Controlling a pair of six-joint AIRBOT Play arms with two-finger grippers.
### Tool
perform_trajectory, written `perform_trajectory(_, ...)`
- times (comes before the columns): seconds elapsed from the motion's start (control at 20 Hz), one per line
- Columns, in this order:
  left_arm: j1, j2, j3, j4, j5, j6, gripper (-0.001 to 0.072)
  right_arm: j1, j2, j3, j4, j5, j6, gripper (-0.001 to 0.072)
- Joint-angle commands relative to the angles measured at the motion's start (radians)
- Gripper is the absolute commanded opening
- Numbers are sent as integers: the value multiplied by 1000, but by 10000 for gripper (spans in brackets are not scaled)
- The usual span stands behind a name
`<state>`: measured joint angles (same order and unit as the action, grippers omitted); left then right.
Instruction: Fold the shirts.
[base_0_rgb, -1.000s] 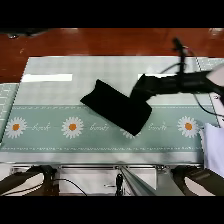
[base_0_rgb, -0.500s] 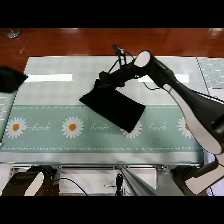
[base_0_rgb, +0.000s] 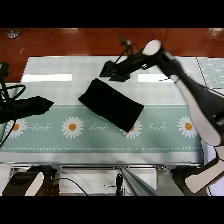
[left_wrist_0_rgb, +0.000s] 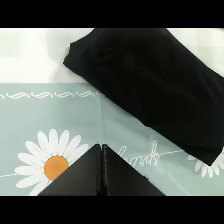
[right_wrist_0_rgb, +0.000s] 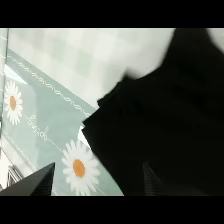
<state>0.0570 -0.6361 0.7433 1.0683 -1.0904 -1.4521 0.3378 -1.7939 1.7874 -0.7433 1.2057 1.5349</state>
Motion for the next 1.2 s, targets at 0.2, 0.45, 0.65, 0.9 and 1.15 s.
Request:
perform_trajectory(0.2,-2,-28,-29,-7,28,0,25,-276,629,-456,-684,121,127,630)
perform_trajectory(0.45,-28,-28,-29,-8,40,-1,25,-286,1038,-1392,-225,-528,395,625)
perform_trajectory(0.65,-65,-29,-29,-30,71,-1,25,-194,859,-1455,156,-554,48,625)
perform_trajectory(0.9,-76,-30,-29,-33,77,-1,25,-126,536,-1249,272,-490,-115,625)
perform_trajectory(1.15,-76,-31,-29,-41,76,-1,25,-24,318,-1030,303,-433,-131,145)
